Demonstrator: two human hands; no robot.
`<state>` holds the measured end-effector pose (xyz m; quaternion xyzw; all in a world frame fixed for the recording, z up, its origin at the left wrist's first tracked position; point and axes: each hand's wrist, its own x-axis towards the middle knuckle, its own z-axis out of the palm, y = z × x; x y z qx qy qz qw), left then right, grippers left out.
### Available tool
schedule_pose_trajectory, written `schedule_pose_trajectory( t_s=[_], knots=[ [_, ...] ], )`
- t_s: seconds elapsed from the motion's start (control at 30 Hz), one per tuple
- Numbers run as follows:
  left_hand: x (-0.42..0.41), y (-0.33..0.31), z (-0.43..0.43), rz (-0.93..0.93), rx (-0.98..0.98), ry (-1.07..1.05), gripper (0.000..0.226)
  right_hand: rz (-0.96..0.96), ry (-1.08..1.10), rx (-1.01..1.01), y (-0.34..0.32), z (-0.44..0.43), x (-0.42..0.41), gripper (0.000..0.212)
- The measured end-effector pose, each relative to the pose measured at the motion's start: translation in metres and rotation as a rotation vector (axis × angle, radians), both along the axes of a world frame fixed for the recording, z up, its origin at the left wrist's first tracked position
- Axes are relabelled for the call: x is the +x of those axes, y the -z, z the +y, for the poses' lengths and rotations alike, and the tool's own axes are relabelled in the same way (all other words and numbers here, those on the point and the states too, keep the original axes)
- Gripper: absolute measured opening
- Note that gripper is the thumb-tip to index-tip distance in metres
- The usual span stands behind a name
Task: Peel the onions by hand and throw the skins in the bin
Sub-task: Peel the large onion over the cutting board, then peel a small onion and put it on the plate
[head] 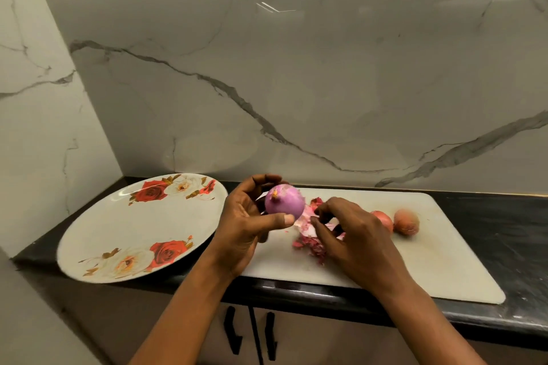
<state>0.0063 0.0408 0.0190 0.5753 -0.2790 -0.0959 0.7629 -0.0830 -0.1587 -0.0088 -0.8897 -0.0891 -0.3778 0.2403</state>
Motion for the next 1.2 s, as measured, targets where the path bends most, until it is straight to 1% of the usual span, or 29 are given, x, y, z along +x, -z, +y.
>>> schedule_pose_trajectory(
  t_s=[0.13,0.27,0.37,0.43,0.53,0.63,0.73,0.83,0.97,1.07,1.2],
  knots=[
    [0.007,-0.026,0.037,-0.161,0.120,-0.167,0.068,0.018,-0.030,0.014,0.001,0.001,-0.001,0.022],
    [0.023,-0.033,0.087,-0.285,0.337,-0.374,0.066,0.060,-0.042,-0.004,0.000,0.001,-0.001,0.030],
    [0.038,-0.026,0.120,-0.330,0.556,-0.511,0.069,0.108,-0.048,0.006,-0.002,0.001,-0.003,0.029],
    [0.047,-0.018,0.134,-0.361,0.679,-0.552,0.073,0.130,-0.051,0.000,-0.002,0.001,-0.003,0.023],
    [0.054,-0.007,0.147,-0.386,0.813,-0.563,0.074,0.164,-0.054,-0.026,-0.001,0.002,-0.004,0.026],
    [0.060,0.003,0.152,-0.436,0.908,-0.576,0.071,0.168,-0.059,-0.044,0.000,0.001,-0.004,0.027],
    [0.063,0.007,0.154,-0.446,0.934,-0.589,0.071,0.120,-0.057,-0.047,-0.002,0.003,-0.005,0.022],
    [0.064,0.009,0.156,-0.426,0.917,-0.581,0.071,0.081,-0.025,-0.036,-0.004,0.006,-0.007,0.022],
    [0.059,0.009,0.151,-0.431,0.920,-0.595,0.076,0.097,-0.021,-0.015,-0.004,0.005,-0.006,0.017],
    [0.050,0.002,0.136,-0.522,0.928,-0.623,0.076,0.105,-0.024,-0.026,-0.002,0.004,-0.006,0.019],
    [0.032,-0.006,0.100,-0.686,0.848,-0.603,0.059,0.068,-0.034,0.007,-0.002,0.003,-0.005,0.017]
  ],
)
